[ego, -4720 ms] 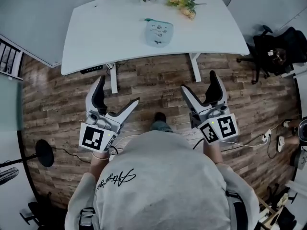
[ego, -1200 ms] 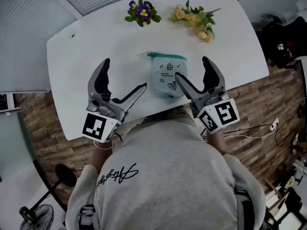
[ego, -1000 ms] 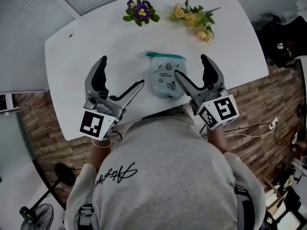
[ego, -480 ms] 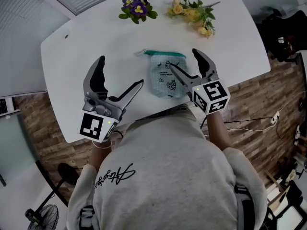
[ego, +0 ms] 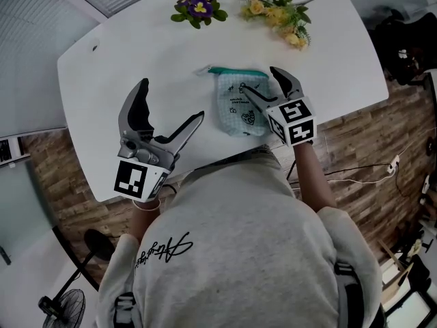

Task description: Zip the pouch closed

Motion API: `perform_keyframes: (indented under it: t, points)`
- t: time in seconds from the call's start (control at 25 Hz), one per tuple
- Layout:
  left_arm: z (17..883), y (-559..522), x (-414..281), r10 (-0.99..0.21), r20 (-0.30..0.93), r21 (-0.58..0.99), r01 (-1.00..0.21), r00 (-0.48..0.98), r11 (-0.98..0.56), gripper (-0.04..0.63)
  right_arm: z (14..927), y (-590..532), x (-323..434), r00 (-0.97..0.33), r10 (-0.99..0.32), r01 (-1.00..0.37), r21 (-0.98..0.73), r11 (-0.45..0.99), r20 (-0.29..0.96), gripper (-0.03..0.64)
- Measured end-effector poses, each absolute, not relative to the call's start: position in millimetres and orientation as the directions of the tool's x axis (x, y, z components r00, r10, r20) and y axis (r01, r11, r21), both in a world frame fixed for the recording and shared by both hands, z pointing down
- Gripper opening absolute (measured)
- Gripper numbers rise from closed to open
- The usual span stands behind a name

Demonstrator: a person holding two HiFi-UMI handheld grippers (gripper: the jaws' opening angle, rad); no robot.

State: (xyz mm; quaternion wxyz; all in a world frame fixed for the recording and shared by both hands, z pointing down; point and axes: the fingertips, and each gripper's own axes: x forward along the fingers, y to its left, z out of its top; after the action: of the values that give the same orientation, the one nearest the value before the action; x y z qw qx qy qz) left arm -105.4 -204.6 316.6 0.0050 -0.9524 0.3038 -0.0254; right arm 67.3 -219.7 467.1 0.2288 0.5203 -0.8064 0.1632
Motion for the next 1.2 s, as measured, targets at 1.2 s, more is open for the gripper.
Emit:
perform_keyframes:
  t: [1.2]
  points:
    - [324.6,-199.6,-110.0,-0.589,0.063,-0.002,-0.59,0.805,-0.807,0.486,502.7,-217.1,71.4,-0.267,-0.698,-0.906,0.073,0.417,0.664,0.151]
